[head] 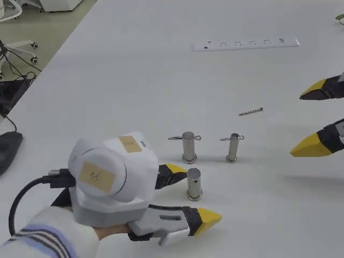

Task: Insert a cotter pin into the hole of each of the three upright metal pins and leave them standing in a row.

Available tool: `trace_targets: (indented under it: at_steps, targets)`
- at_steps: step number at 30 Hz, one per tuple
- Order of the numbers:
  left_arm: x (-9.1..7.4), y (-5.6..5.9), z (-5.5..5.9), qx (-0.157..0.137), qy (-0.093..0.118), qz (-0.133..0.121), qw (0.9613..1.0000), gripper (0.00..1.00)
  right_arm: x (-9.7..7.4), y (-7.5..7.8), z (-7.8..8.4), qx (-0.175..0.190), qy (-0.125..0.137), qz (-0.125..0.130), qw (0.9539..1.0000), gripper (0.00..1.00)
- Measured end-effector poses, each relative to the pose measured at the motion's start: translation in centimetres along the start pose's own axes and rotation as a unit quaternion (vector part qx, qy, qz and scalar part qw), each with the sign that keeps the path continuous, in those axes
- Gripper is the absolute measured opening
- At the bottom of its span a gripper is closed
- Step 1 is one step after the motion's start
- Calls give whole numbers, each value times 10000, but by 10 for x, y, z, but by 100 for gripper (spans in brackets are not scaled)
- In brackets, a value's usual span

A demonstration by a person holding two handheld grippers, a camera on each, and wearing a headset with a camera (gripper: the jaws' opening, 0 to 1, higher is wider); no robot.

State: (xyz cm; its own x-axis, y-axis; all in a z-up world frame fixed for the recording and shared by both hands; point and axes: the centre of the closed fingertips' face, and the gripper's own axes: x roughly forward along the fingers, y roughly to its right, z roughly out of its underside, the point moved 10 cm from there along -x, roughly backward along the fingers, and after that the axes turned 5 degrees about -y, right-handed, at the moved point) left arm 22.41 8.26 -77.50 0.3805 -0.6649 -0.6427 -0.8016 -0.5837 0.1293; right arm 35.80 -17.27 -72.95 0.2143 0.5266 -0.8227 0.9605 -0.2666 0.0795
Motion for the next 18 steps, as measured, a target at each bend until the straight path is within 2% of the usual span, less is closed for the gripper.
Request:
trace_targets:
  at_steps: [1,5,7,10,15,18]
  targets:
    - [-1,1,0,16,12,13,10000,61,2,2,-3,-72,-32,-29,10000,75]
    - [-5,2,0,-69,108,3,9999,68,6,7,-12,-272,-152,-107,9995,74]
    - [-8,2,0,-85,141,-12,9999,74,9,9,-17,-384,-188,-165,9989,74]
    - [-11,0,-3,12,315,-199,9993,86,12,12,-23,-545,-266,-234,9979,74]
    - [-15,3,-2,-132,356,-74,9993,99,18,19,-29,-744,-414,-316,9959,71]
    - [-17,3,-2,-145,338,-98,9993,99,23,23,-33,-885,-524,-368,9940,70]
